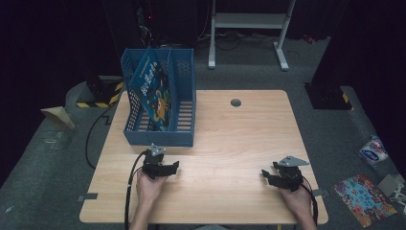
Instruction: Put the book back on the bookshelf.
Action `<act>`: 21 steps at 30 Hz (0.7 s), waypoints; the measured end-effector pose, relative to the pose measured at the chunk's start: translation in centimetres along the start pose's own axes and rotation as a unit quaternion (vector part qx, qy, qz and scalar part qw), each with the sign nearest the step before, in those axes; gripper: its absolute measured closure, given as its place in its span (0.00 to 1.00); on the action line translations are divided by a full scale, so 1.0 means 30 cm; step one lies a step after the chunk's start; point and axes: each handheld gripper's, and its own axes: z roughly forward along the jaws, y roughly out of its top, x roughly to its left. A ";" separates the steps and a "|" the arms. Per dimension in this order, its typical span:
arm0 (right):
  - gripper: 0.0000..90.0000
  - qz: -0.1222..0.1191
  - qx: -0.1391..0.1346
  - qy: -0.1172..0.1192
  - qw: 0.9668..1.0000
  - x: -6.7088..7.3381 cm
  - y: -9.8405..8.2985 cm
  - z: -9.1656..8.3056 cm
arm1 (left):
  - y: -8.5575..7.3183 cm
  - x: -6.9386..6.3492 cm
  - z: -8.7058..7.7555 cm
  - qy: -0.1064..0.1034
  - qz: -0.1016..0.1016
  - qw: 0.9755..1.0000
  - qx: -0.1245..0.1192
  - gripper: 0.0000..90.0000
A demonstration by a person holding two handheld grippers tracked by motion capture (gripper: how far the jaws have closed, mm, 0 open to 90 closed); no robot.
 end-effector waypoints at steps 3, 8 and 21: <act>0.43 0.001 0.000 0.000 1.000 0.000 0.000 0.000 | -0.006 0.000 0.010 0.005 0.002 1.000 0.003 0.23; 0.43 0.001 0.000 0.000 1.000 0.000 0.000 0.000 | -0.016 -0.008 0.023 0.012 0.007 1.000 0.004 0.23; 0.43 -0.001 0.000 0.000 1.000 0.000 0.000 0.000 | -0.039 -0.028 0.031 0.029 0.027 0.999 -0.027 0.28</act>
